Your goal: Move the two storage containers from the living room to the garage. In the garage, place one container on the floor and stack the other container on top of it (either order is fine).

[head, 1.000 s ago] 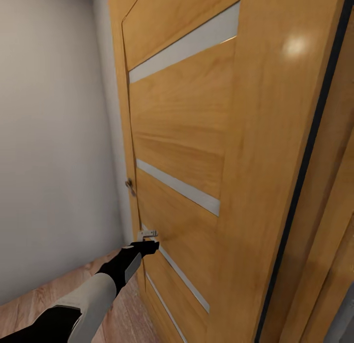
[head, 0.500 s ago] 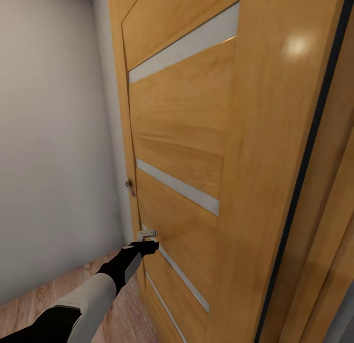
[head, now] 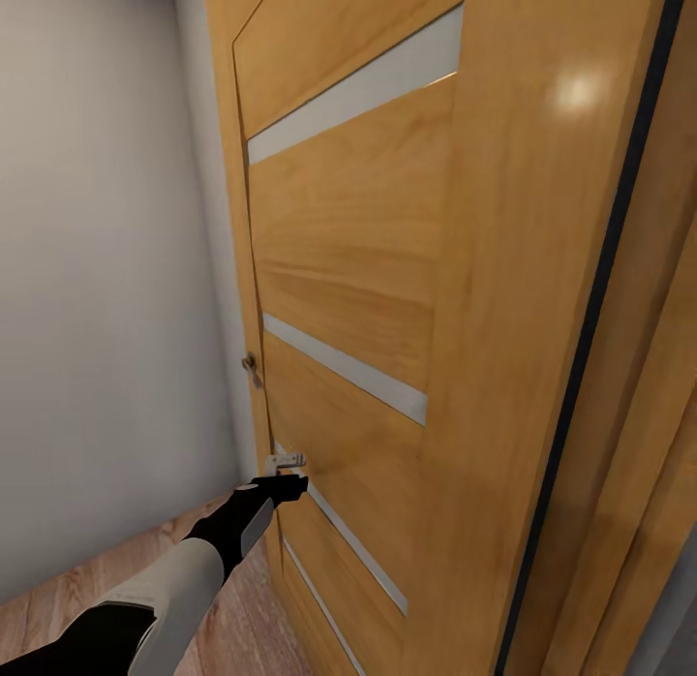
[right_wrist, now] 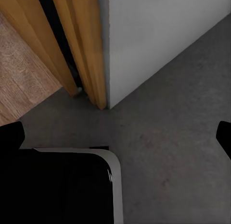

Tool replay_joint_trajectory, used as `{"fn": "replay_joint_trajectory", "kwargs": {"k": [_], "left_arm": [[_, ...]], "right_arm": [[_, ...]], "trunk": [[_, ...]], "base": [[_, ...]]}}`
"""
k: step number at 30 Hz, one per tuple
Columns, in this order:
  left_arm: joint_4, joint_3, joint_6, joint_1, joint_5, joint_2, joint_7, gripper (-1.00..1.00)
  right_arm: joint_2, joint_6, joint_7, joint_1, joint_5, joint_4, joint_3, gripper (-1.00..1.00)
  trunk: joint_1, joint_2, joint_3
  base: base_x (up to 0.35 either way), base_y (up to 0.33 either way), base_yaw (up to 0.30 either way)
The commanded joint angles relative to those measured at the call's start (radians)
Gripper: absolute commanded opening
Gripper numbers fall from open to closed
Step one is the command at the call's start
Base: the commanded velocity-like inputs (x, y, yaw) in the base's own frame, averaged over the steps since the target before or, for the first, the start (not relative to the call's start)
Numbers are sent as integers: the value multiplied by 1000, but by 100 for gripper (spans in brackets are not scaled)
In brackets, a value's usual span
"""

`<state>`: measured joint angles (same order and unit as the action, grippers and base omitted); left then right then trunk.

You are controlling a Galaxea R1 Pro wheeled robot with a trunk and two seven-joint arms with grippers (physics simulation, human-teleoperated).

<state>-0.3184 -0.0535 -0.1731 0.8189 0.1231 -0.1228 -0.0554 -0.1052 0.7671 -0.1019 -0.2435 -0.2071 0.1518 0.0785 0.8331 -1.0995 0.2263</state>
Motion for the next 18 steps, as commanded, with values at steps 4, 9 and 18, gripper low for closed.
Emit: {"fn": "replay_joint_trajectory", "kwargs": {"k": [4, 9, 18], "left_arm": [[-4, -6, -5, 1, 23, -52, 2, 100], [-4, -7, -5, 0, 23, -52, 2, 100], [-4, -7, -5, 0, 23, -52, 2, 100]], "right_arm": [[-1, 1, -4, 0, -11, 2, 7, 100], [-1, 1, -4, 0, -11, 2, 7, 100], [-1, 1, -4, 0, -12, 2, 7, 100]], "trunk": [[0, 0, 1], [0, 0, 1], [0, 0, 1]], "base": [[0, 0, -1], [0, 0, 0], [0, 0, -33]]}}
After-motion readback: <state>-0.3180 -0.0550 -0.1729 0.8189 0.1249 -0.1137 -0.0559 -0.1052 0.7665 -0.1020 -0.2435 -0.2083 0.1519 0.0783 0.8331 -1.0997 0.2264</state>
